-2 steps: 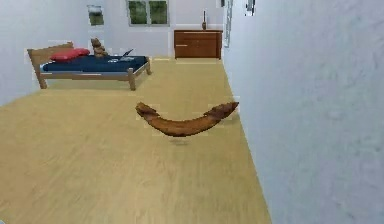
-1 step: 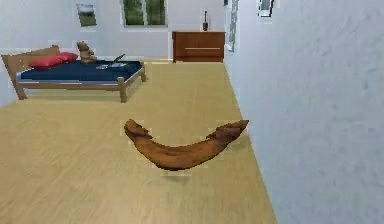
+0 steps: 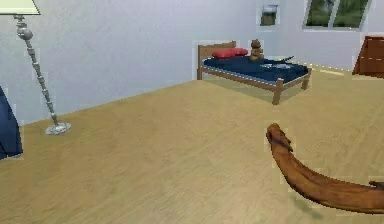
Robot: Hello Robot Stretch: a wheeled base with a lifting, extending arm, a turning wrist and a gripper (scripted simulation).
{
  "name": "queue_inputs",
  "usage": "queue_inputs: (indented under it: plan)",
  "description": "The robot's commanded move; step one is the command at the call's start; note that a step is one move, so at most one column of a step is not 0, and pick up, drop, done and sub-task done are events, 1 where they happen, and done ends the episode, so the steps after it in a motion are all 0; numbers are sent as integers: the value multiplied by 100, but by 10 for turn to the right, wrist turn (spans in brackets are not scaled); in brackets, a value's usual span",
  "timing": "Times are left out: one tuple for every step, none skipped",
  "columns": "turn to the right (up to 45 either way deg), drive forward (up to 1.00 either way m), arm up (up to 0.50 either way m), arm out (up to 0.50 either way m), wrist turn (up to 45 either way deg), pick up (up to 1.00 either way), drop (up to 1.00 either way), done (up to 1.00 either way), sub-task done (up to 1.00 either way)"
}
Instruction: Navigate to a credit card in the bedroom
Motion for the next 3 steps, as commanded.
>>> queue_inputs:
  plan:
    - [-90, 0, 0, 0, 0, 0, 0, 0, 0]
    - [0, 100, 0, 0, 0, 0, 0, 0, 0]
    - [-60, 0, 0, 0, 0, 0, 0, 0, 0]
